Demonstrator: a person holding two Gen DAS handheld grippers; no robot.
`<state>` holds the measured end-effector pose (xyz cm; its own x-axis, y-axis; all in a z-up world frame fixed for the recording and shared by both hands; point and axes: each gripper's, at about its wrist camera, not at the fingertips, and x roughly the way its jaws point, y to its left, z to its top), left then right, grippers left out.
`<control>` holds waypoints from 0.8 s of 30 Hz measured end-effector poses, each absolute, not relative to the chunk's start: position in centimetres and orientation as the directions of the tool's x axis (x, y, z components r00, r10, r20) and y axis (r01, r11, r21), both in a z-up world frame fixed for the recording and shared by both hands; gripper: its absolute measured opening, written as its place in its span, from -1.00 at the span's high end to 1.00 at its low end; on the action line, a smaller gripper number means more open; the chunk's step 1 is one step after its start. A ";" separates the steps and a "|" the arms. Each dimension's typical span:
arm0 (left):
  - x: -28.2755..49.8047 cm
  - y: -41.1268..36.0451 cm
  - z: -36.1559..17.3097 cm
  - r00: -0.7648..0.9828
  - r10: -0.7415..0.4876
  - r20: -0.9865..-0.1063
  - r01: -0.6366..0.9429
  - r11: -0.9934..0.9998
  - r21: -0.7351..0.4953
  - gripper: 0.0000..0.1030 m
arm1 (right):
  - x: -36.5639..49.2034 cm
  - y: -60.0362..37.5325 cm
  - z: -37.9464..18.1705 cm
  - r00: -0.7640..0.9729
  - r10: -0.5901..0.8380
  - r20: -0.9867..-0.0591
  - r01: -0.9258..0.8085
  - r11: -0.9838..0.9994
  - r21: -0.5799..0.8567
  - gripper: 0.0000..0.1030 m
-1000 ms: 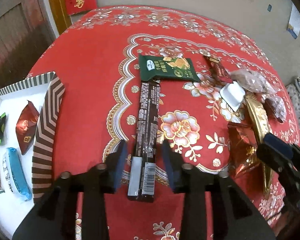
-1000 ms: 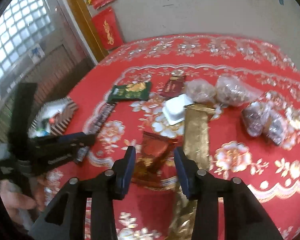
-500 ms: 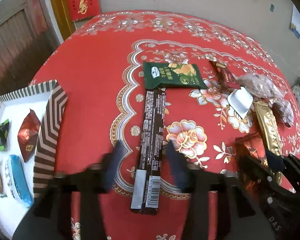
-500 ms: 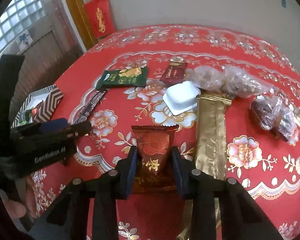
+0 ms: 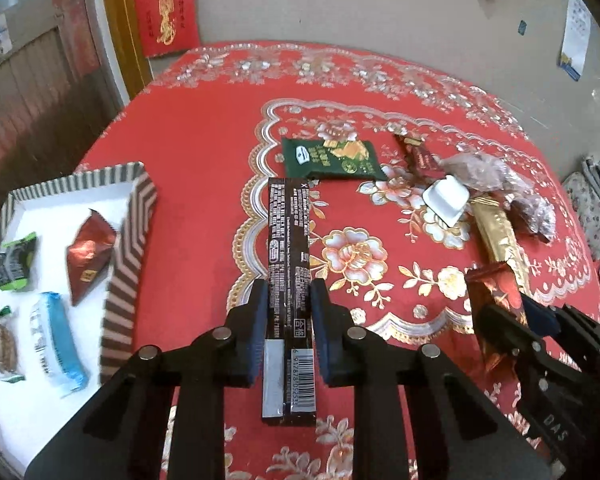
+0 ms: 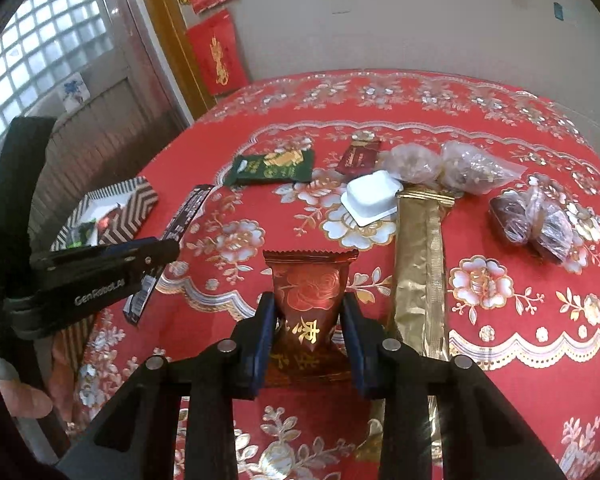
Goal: Organize snacks
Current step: 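Carry chocolate bar and red wrapped snack over the white tray with both tools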
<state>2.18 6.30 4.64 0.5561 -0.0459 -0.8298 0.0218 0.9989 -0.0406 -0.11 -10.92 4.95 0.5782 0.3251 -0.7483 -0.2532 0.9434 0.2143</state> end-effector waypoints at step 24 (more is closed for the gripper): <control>-2.6 8.9 10.0 0.667 -0.016 -0.745 0.002 1.000 -0.019 0.63 | -3.2 -6.7 10.8 0.651 0.355 -0.671 -0.315 0.931 0.187 0.36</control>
<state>-2.61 8.91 9.95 0.6671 -0.0156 -0.7448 0.0024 0.9998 -0.0188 -3.20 -6.70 10.76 0.6511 0.3551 -0.6708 -0.3150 0.9305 0.1869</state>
